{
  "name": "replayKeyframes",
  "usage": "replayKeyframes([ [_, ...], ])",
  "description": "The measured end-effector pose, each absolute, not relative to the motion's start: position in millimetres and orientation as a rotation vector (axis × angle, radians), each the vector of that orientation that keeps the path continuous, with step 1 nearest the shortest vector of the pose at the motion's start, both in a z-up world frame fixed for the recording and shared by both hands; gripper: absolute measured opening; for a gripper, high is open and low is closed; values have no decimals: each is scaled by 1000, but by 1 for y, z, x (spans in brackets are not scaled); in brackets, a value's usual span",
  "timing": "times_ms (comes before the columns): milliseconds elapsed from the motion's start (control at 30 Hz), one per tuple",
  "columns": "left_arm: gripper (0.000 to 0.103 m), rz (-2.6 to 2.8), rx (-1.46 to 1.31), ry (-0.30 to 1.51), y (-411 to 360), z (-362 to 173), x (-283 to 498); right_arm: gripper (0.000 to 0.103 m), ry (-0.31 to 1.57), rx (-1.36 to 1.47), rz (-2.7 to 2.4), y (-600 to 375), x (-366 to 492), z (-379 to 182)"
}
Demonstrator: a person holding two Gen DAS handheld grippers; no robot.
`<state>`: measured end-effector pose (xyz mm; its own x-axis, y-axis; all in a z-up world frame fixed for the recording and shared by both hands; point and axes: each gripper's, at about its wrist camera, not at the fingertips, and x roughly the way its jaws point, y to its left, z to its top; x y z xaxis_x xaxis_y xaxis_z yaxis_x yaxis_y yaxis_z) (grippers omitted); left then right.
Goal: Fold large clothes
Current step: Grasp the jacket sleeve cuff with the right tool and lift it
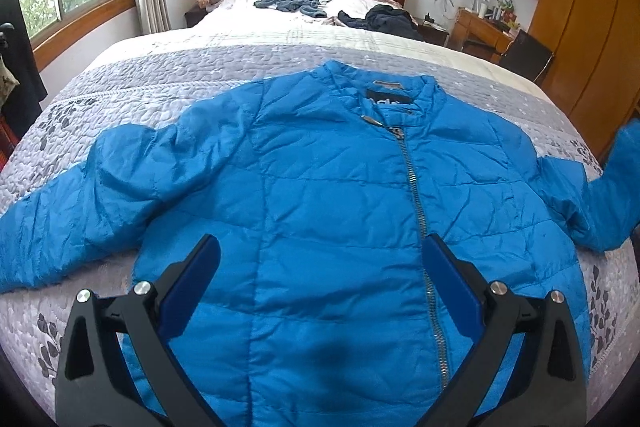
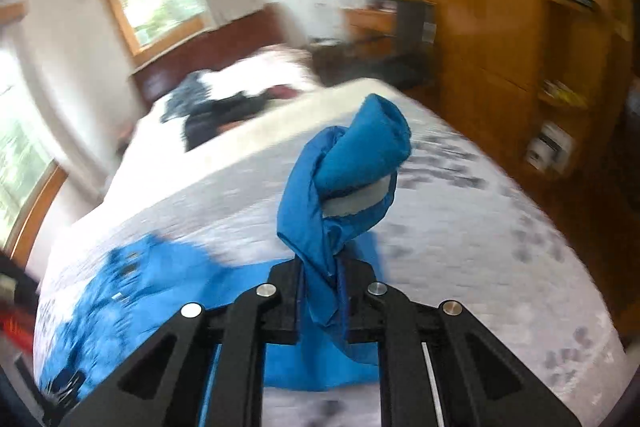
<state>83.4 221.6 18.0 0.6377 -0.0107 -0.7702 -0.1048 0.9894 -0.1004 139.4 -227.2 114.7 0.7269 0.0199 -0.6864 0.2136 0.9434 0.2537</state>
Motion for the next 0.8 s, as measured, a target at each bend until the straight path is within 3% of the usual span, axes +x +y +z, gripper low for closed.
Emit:
replayKeyframes([
  [367,100,92,-187,877,260,22,83,13,806,114,227,-24,161,88],
  [700,100,73,-266,896,279,19,89,13,960,-51,366,93,170,8],
  [767,100,66,-286,906,282,17,91,16,972,-83,399,108,167,-1],
  [800,100,64,-294,912,284,17,93,24,980,-94,437,115,164,-4],
])
